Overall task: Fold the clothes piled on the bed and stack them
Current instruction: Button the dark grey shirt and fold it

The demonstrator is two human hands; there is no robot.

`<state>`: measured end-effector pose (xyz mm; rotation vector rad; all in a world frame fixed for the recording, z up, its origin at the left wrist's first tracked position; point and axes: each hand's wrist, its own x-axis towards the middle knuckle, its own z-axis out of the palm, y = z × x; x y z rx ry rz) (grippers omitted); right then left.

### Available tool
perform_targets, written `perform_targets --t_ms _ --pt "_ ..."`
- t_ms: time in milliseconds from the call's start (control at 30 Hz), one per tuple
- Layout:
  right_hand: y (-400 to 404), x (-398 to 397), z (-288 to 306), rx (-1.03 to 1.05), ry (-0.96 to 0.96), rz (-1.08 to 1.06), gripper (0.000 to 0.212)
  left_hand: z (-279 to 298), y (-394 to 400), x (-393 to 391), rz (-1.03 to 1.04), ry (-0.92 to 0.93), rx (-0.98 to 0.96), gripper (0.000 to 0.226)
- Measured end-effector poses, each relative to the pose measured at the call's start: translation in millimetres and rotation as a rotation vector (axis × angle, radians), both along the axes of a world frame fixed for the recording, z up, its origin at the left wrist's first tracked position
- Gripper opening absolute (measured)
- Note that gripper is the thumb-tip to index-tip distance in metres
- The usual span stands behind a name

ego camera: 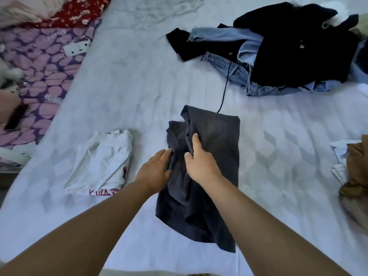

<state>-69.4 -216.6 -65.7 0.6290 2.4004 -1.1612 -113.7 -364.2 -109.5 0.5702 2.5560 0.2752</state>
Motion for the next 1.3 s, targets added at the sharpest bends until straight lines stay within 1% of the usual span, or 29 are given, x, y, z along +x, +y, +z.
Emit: perform_targets --t_ms 67,133,233,300,333,400,500,567,667,733,867,933,1000,1067,1133,1167,1233,1300 --pt "-20 -3 -5 -0.101 -0.066 0.110 0.068 -2 -21 -4 0.036 0.005 -0.060 0.064" --pt "-23 2 -12 -0.061 -0.105 0.155 0.063 -4 -37 -6 0.074 -0.009 -0.092 0.060" --pt "-10 15 -24 0.145 -0.062 0.156 0.048 -9 -44 -6 0.096 -0.021 -0.104 0.056" --pt "6 23 -34 0.302 0.009 0.134 0.040 -13 -36 -5 0.086 -0.006 -0.068 0.055" --pt "14 25 -39 0.372 0.042 0.126 0.039 -14 -30 -5 0.077 0.003 -0.035 0.054" --pt "30 27 -49 0.478 0.077 0.140 0.045 -18 -11 -3 0.042 0.043 0.031 0.055" --pt "50 24 -59 0.532 0.062 0.171 0.059 -22 22 1 -0.085 0.160 0.073 0.057" --pt "62 17 -65 0.559 0.076 0.173 0.062 -28 43 0 -0.159 0.186 0.068 0.058" --pt "80 -1 -74 0.598 0.126 0.199 0.062 -32 64 -16 -0.187 0.202 0.033 0.059" --pt "92 -15 -82 0.627 0.138 0.262 0.060 -37 76 -30 -0.233 0.211 -0.018 0.061" --pt "110 -38 -109 0.639 0.094 0.383 0.061 -58 91 -53 -0.336 0.253 -0.137 0.072" --pt "116 -41 -129 0.636 0.051 0.422 0.069 -80 88 -59 -0.287 0.245 -0.187 0.076" --pt "121 -40 -151 0.626 0.048 0.450 0.079 -105 83 -59 -0.204 0.218 -0.192 0.079" --pt "124 -39 -167 0.591 0.089 0.434 0.077 -124 79 -56 -0.134 0.255 -0.153 0.084" --pt "121 -38 -176 0.579 0.160 0.384 0.071 -132 79 -52 -0.064 0.315 -0.105 0.083" --pt "118 -37 -178 0.586 0.188 0.333 0.071 -132 79 -50 -0.019 0.305 -0.106 0.081" --pt "112 -36 -180 0.590 0.197 0.151 0.075 -129 79 -50 0.102 0.247 -0.115 0.082" --pt "106 -33 -180 0.572 0.138 -0.023 0.084 -124 79 -49 0.196 0.199 -0.120 0.085"
